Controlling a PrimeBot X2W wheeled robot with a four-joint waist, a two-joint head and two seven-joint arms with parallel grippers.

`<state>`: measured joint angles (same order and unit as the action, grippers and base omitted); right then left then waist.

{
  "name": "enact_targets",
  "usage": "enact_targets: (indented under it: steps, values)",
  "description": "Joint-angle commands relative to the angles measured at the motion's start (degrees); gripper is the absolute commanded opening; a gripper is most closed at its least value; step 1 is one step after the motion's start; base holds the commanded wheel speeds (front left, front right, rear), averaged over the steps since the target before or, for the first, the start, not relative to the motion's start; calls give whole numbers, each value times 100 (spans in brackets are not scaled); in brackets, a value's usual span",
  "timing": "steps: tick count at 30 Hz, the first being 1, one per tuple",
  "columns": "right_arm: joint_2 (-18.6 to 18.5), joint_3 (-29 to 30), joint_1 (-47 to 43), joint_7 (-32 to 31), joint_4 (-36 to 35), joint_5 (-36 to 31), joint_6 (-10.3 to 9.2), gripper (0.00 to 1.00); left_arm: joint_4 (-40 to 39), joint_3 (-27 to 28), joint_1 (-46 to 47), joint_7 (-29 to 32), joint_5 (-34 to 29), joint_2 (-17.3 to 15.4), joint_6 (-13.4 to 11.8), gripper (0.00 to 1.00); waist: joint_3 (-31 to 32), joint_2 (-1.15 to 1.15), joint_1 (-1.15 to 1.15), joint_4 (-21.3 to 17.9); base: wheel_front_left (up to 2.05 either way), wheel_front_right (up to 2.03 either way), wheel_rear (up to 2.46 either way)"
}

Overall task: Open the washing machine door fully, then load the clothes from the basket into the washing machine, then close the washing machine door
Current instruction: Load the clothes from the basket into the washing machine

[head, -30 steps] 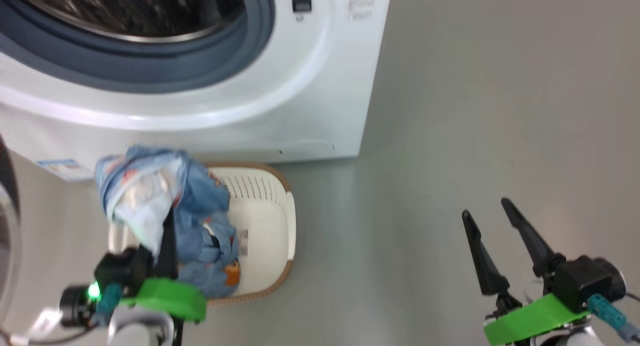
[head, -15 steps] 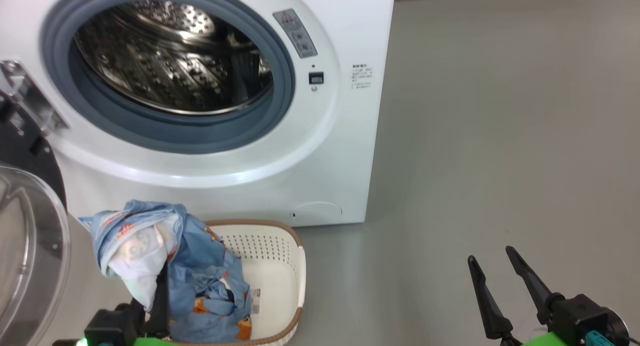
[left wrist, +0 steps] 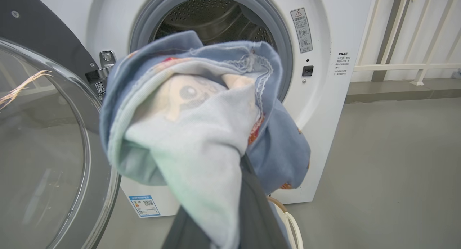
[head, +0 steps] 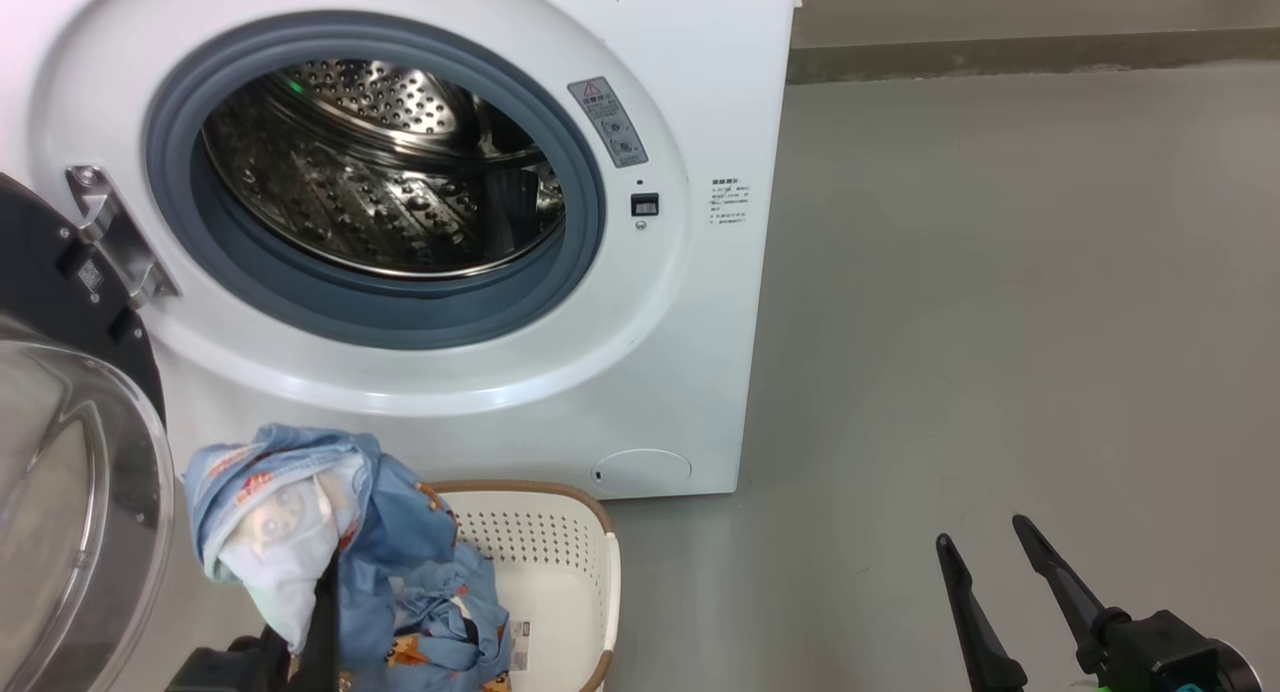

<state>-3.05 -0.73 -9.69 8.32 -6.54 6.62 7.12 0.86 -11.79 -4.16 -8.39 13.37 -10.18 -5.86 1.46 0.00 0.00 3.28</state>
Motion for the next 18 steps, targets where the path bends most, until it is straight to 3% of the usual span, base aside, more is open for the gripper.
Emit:
enact_targets:
  steps: [1, 18]
  values:
    - [-27, -99, 62, -19, -181, -55, 36, 100, -195, 193, 129, 9, 44, -92, -44, 0, 27, 0, 0, -3, 0, 0, 0]
    - [8, -102, 13, -38, -208, -65, 36, 100, -159, 159, 136, 38, 160, -118, -71, 0, 90, 0, 0, 17, 0, 0, 0]
